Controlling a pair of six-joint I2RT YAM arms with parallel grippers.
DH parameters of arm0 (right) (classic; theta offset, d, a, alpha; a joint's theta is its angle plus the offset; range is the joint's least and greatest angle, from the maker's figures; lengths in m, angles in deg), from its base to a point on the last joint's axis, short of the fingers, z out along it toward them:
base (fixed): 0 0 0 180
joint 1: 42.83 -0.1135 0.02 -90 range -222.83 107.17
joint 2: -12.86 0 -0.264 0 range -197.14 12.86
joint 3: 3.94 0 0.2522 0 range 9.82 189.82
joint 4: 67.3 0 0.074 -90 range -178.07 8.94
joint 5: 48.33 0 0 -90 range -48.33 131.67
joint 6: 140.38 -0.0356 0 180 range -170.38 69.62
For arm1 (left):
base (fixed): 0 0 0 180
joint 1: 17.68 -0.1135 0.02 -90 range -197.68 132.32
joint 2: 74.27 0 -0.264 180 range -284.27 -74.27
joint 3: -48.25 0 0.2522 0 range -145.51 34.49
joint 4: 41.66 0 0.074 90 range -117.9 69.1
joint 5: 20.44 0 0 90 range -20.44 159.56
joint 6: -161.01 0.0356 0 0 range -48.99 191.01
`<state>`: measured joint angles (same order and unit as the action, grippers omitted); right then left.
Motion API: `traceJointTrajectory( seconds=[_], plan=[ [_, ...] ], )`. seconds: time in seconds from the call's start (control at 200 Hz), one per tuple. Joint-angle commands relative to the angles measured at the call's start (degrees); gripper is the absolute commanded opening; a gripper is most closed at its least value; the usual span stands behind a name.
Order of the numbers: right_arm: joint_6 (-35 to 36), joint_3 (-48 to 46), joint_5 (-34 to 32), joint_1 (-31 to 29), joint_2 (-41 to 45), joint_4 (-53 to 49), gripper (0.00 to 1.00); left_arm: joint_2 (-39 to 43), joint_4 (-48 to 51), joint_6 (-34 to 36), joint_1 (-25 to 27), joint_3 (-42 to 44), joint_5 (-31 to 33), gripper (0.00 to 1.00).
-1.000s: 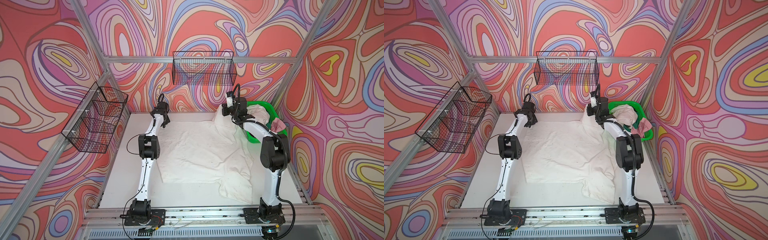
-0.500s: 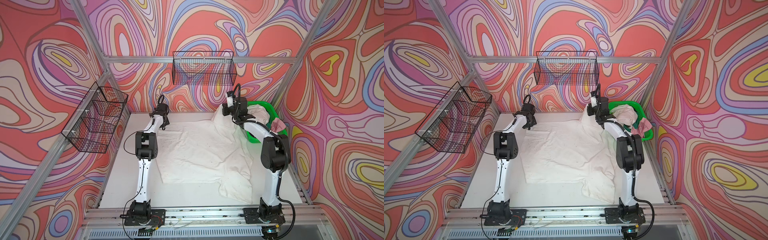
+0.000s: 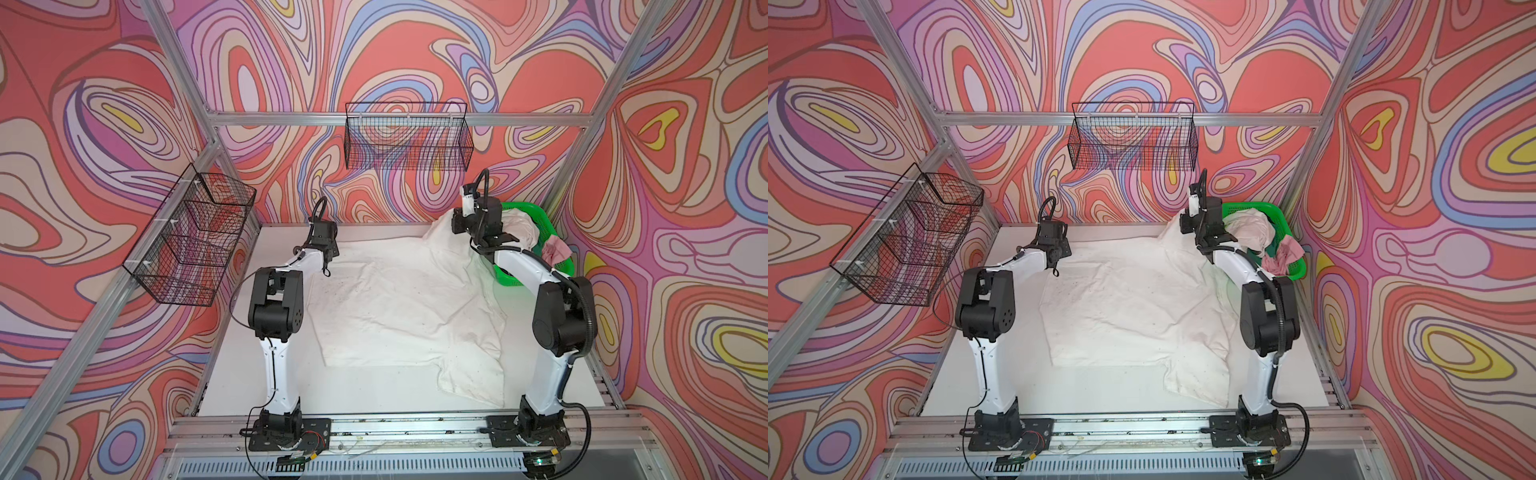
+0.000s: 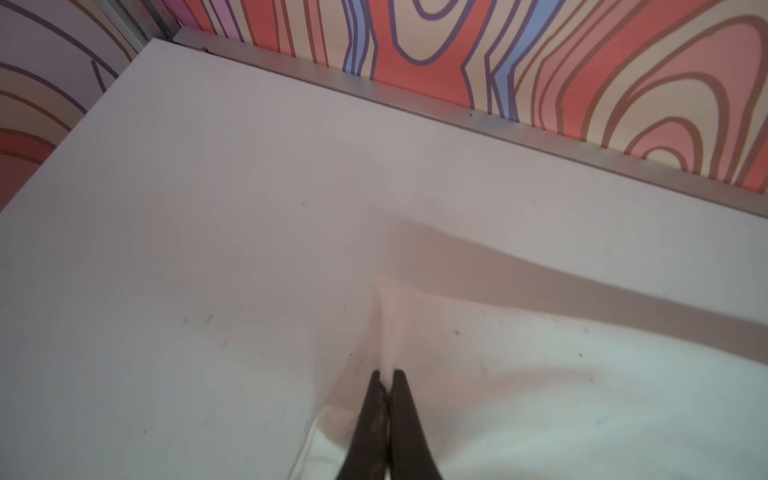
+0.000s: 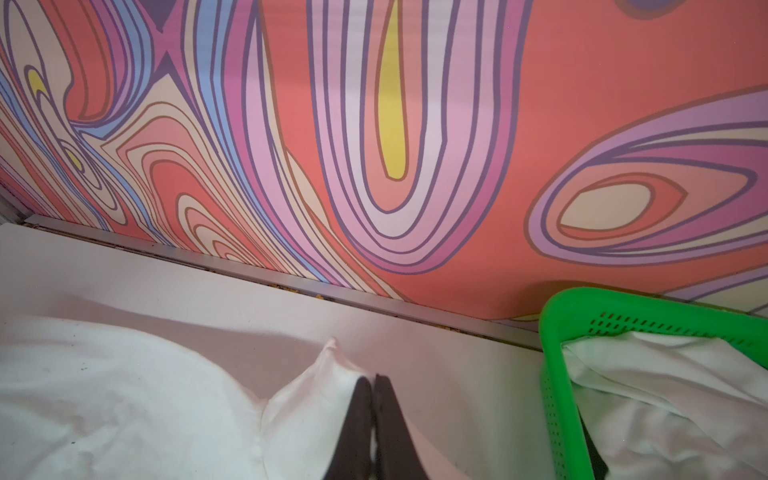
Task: Fold and stack the t-shirts
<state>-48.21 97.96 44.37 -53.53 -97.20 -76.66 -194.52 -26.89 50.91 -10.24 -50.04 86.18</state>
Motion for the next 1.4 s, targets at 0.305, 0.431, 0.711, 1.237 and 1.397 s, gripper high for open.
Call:
traceJointTrajectory(
  seconds=[0.305, 0.431, 0.711, 1.237, 1.397],
  plan=[
    [-7.8, -13.4, -5.7, -0.2, 13.4, 3.0, 0.00, 15.7, -26.6, -5.7, 0.7, 24.6, -0.7, 0.00],
    [-11.4, -17.0, -6.7, -0.2, 15.9, 3.0, 0.00, 18.2, -29.3, -7.2, 1.0, 29.9, -1.5, 0.00],
    [-17.4, -24.9, -5.1, -0.2, 22.3, 1.9, 0.00, 23.5, -34.3, -10.5, 1.6, 39.7, -1.4, 0.00],
    [-21.2, -36.9, -5.2, -0.2, 31.1, -1.9, 0.00, 27.1, -35.3, -16.3, 3.1, 46.9, 5.1, 0.00],
    [-21.9, -39.6, -4.2, -0.2, 32.9, -3.1, 0.00, 27.9, -36.0, -18.2, 4.0, 49.0, 7.7, 0.03]
  ],
)
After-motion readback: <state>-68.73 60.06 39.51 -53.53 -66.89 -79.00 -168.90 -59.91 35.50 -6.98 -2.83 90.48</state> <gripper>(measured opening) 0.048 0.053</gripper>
